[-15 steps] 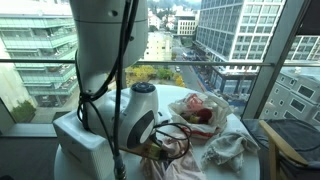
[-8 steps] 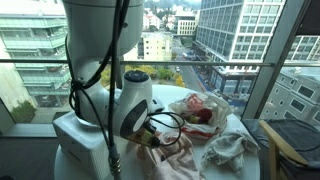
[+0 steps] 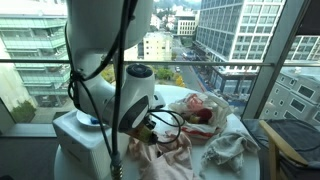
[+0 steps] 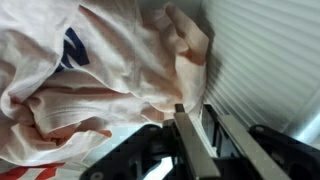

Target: Place the clothes on the box

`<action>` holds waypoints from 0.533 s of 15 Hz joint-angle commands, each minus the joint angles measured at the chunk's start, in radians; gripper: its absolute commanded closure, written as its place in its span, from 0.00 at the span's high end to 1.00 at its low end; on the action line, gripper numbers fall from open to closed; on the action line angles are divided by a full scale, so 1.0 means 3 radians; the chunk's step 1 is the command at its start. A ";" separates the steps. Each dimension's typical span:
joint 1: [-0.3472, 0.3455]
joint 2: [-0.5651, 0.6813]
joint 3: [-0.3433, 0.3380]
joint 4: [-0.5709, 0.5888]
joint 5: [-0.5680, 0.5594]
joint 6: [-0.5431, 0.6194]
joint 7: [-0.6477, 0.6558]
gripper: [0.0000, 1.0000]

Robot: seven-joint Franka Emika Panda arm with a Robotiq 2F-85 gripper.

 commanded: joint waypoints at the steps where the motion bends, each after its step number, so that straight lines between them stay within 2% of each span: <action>1: 0.0103 -0.0266 -0.0097 -0.0169 0.0141 -0.0079 0.0144 0.57; 2: 0.0161 -0.0328 -0.0159 -0.0208 0.0186 -0.0105 0.0189 0.64; 4: 0.0528 -0.0527 -0.0556 -0.0292 0.0334 -0.0246 0.0318 0.80; 6: 0.0991 -0.0659 -0.1082 -0.0371 0.0422 -0.0449 0.0425 0.95; 8: 0.1467 -0.0735 -0.1601 -0.0442 0.0380 -0.0765 0.0582 1.00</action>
